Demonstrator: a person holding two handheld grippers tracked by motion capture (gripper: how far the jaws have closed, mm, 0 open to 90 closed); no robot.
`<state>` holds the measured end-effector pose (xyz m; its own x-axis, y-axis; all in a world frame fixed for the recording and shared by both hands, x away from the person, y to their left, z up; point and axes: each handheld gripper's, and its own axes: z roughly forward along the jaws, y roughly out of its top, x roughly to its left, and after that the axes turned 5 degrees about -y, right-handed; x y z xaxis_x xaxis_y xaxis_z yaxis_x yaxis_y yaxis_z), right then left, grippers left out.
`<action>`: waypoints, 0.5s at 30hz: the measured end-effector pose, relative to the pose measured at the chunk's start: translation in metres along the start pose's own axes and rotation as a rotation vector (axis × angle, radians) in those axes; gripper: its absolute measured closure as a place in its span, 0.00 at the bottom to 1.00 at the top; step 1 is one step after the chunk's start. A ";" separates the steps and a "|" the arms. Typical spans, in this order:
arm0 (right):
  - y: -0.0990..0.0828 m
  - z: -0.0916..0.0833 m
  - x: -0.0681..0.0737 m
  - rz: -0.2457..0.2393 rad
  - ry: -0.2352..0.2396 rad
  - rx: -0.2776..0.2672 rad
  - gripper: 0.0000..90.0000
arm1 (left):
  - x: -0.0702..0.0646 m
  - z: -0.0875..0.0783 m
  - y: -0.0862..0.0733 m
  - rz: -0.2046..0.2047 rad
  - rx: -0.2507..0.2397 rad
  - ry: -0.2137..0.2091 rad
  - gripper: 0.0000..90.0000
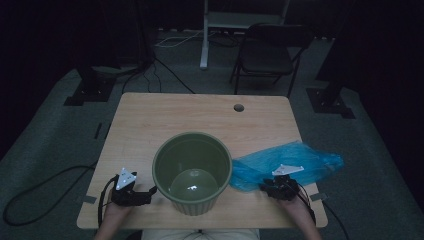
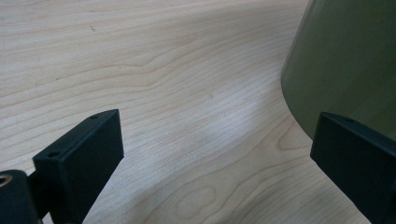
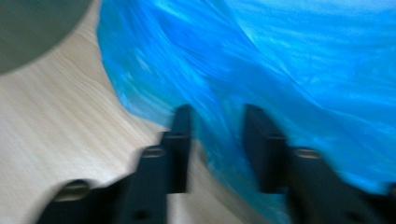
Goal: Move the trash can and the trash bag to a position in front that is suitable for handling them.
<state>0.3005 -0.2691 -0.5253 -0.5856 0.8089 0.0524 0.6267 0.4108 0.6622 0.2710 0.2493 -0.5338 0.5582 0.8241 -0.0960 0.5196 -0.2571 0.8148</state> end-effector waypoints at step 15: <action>-0.019 -0.065 -0.024 0.227 -0.160 -0.183 0.29 | -0.002 0.001 0.001 0.005 0.002 -0.005 0.03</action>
<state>0.2691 -0.3237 -0.4910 -0.3438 0.9331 0.1055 0.6204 0.1414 0.7714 0.2710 0.2472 -0.5335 0.5636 0.8206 -0.0948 0.5183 -0.2619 0.8141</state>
